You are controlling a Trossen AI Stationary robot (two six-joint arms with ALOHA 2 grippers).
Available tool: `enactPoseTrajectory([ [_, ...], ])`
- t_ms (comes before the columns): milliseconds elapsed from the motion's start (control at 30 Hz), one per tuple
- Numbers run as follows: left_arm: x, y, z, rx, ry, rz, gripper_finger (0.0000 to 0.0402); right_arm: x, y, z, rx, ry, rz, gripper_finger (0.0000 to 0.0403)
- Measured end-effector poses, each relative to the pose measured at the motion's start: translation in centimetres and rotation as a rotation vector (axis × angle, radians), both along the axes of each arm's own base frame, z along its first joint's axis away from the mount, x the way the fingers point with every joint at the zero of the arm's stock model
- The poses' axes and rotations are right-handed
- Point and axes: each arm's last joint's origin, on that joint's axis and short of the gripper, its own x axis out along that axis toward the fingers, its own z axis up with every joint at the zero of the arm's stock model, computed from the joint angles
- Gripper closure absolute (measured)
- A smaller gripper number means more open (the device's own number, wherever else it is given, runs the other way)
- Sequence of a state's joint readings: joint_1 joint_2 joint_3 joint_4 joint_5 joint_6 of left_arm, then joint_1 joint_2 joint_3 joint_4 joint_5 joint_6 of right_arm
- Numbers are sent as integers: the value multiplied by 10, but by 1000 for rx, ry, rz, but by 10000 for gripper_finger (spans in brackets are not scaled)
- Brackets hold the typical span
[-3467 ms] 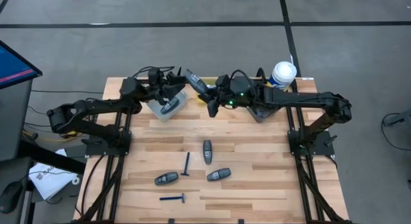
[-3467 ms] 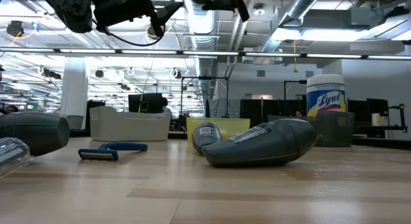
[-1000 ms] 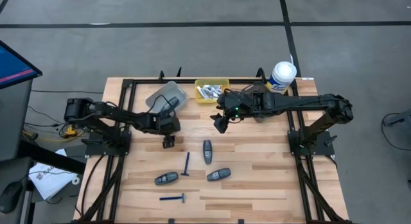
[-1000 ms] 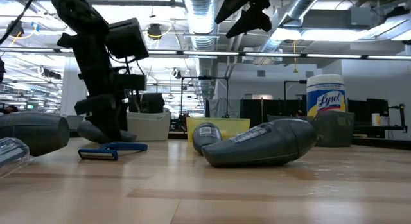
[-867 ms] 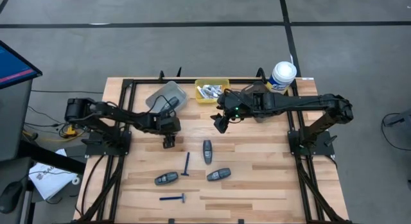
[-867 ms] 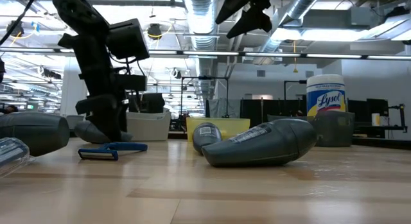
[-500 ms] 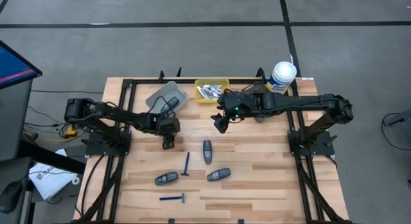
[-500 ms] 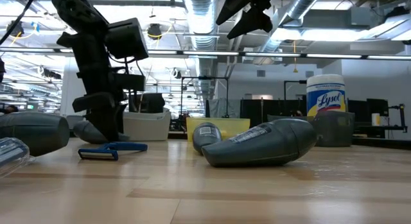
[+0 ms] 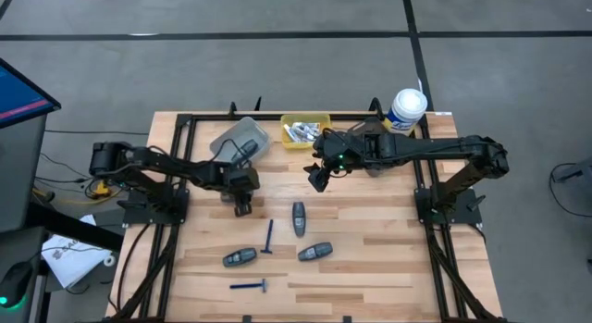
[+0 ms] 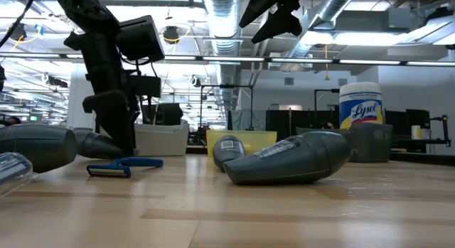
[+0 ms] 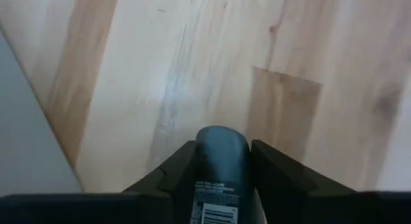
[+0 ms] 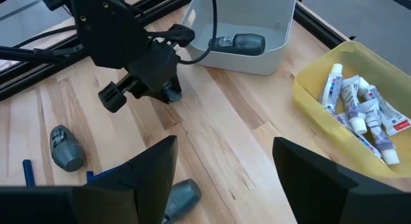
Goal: Pick & Place Travel size toiletries
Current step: Put the gray deodorant into the gray bin
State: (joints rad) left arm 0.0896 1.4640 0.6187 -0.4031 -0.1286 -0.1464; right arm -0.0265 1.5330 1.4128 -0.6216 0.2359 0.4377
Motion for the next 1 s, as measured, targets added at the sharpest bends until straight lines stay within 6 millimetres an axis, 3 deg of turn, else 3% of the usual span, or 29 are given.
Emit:
enactPoseTrajectory([
  [433,-8,-1,24,-31,-119,28,369,0,0,0,0,0,0,155],
  [600,-12,-4,36,-86,-169,8,379,0,0,0,0,0,0,155],
  [800,-44,-9,57,-168,-120,12,303,0,0,-1,2,7,1,155],
  [933,-48,-10,72,-158,-226,-1,222,-1,0,-1,2,9,1,155],
  [1000,-48,-10,71,-152,-214,3,179,-1,-1,-1,2,11,0,155],
])
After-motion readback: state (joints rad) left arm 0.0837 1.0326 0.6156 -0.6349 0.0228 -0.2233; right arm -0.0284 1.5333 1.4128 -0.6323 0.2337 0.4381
